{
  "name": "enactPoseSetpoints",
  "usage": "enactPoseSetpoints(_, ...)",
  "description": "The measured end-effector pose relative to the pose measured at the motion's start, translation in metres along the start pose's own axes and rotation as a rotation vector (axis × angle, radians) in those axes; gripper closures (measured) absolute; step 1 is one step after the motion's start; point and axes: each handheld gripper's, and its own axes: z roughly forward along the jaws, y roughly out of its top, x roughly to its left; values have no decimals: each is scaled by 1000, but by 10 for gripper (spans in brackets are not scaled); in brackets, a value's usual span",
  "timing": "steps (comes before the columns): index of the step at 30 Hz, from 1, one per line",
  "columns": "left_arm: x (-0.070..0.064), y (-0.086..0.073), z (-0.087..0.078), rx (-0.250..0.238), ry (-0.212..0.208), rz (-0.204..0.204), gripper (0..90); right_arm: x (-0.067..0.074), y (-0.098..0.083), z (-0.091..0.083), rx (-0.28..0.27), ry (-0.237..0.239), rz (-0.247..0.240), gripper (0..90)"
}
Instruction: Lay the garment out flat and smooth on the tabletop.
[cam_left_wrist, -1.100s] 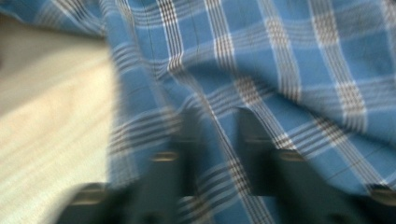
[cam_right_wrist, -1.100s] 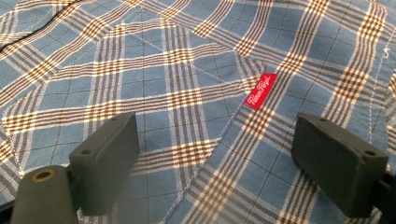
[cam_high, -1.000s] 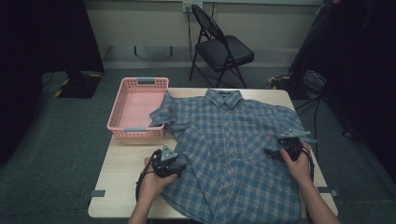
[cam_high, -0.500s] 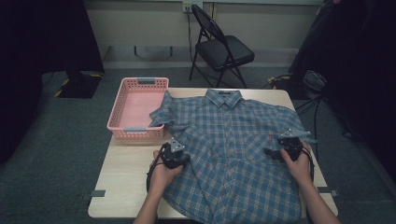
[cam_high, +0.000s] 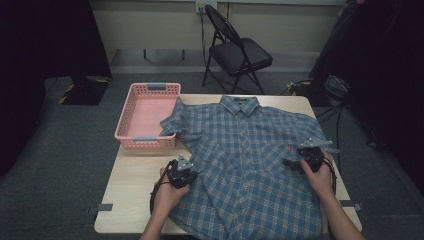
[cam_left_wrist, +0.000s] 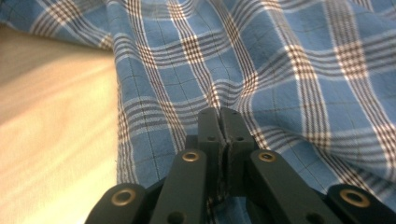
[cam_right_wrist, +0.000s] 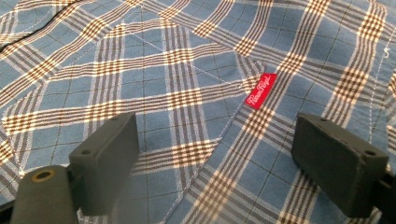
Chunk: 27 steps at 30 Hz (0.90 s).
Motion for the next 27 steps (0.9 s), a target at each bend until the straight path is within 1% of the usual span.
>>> enactPoseSetpoints(1,0,0,0,0,0,0,822,0,0,0,0,0,0,140)
enactPoseSetpoints(2,-1,0,-3,-38,10,-19,733,0,0,0,0,0,0,140)
enactPoseSetpoints(3,0,2,-3,-58,21,-20,639,0,0,0,0,0,0,140)
enactPoseSetpoints(4,1,6,-3,-82,44,-26,549,0,0,0,0,0,0,140)
enactPoseSetpoints(5,1,6,-3,-82,44,-26,483,0,0,0,0,0,0,140)
enactPoseSetpoints(6,3,12,0,-122,67,-27,442,0,0,0,0,0,0,140)
enactPoseSetpoints(7,4,15,2,-125,65,-37,421,0,0,0,0,0,0,140)
enactPoseSetpoints(8,5,18,7,-115,63,-39,410,0,0,0,0,0,0,140)
enactPoseSetpoints(9,5,21,10,-97,64,-23,403,0,0,0,0,0,0,140)
enactPoseSetpoints(10,5,21,10,-97,64,-23,404,0,0,0,0,0,1,140)
enactPoseSetpoints(11,5,23,17,-68,65,-15,420,0,0,0,0,0,0,139)
enactPoseSetpoints(12,5,23,20,-55,59,-11,462,0,0,0,0,0,0,140)
enactPoseSetpoints(13,5,23,20,-55,59,-11,493,0,0,0,0,0,0,140)
enactPoseSetpoints(15,3,22,25,-24,43,-4,572,0,0,0,0,0,0,140)
enactPoseSetpoints(19,0,20,24,-9,19,7,726,0,0,0,0,0,0,140)
enactPoseSetpoints(22,-1,19,21,-1,3,-4,824,0,0,0,0,0,0,140)
enactPoseSetpoints(24,-2,18,19,3,0,-2,870,0,0,0,0,0,0,140)
enactPoseSetpoints(27,-3,14,16,-2,-11,-15,886,0,0,0,0,0,0,139)
